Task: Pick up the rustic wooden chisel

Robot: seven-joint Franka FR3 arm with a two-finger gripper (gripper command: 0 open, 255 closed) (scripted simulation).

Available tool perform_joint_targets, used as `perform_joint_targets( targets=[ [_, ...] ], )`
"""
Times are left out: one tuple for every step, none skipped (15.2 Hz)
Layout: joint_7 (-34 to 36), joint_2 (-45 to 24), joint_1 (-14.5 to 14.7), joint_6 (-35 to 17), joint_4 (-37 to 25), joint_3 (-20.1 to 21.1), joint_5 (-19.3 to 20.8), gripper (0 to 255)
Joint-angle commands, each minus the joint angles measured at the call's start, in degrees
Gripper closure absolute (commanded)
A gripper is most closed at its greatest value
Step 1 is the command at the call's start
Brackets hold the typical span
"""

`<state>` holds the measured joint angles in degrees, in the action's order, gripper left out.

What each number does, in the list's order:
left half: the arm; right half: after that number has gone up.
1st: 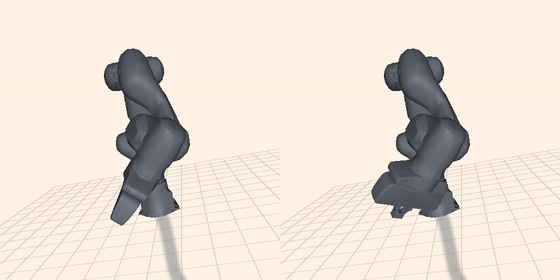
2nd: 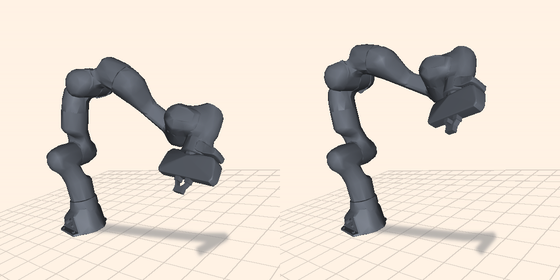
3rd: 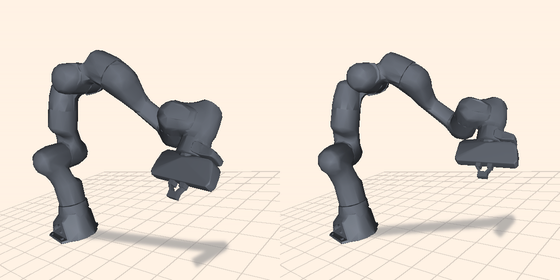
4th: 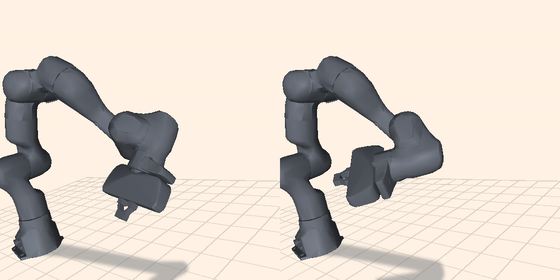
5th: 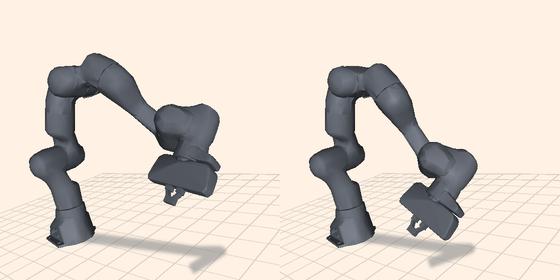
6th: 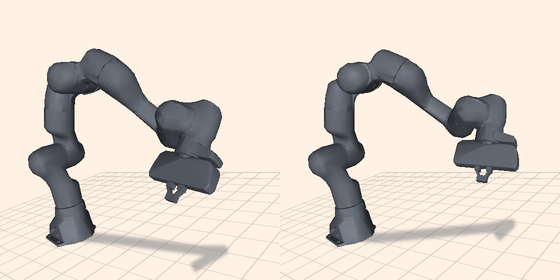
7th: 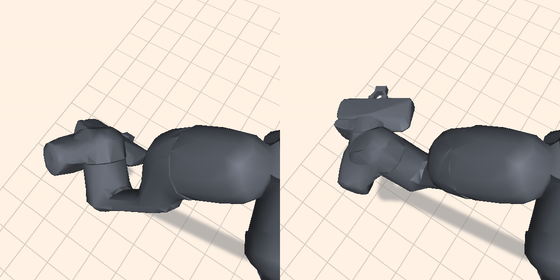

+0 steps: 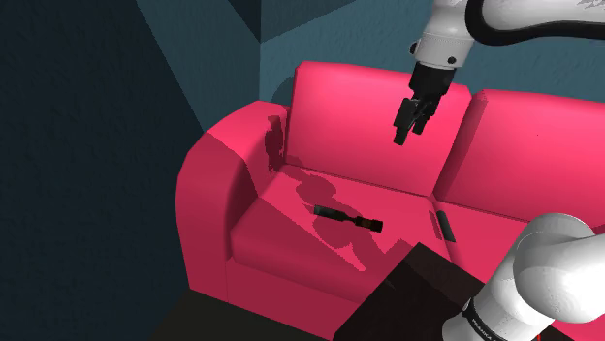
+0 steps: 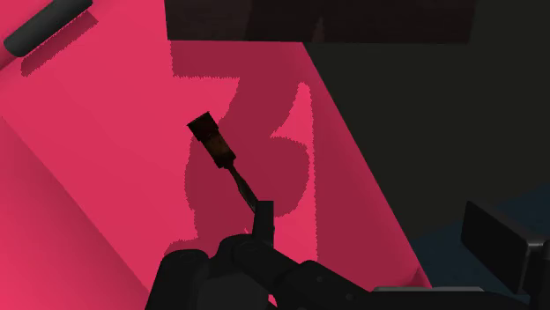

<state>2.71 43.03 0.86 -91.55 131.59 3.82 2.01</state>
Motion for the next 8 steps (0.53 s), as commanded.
perform_joint_targets(
  targets=[
    [0.0, 0.0, 0.0, 0.0, 0.0, 0.0, 0.0, 0],
    [-1.43, 0.42, 0.07, -2.02, 2.06, -0.95, 0.3, 0],
    [-2.86, 0.73, 0.13, -4.05, 4.04, -1.91, 0.62, 0],
    [-4.29, 0.94, 0.17, -6.11, 5.94, -2.88, 0.95, 0],
    [-5.72, 1.02, 0.2, -8.19, 7.74, -3.88, 1.29, 0],
    [-7.16, 0.99, 0.21, -10.3, 9.46, -4.89, 1.63, 0],
    [-8.61, 0.83, 0.21, -12.45, 11.09, -5.91, 1.97, 0],
    [-10.07, 0.54, 0.2, -14.62, 12.63, -6.96, 2.32, 0]
  ],
)
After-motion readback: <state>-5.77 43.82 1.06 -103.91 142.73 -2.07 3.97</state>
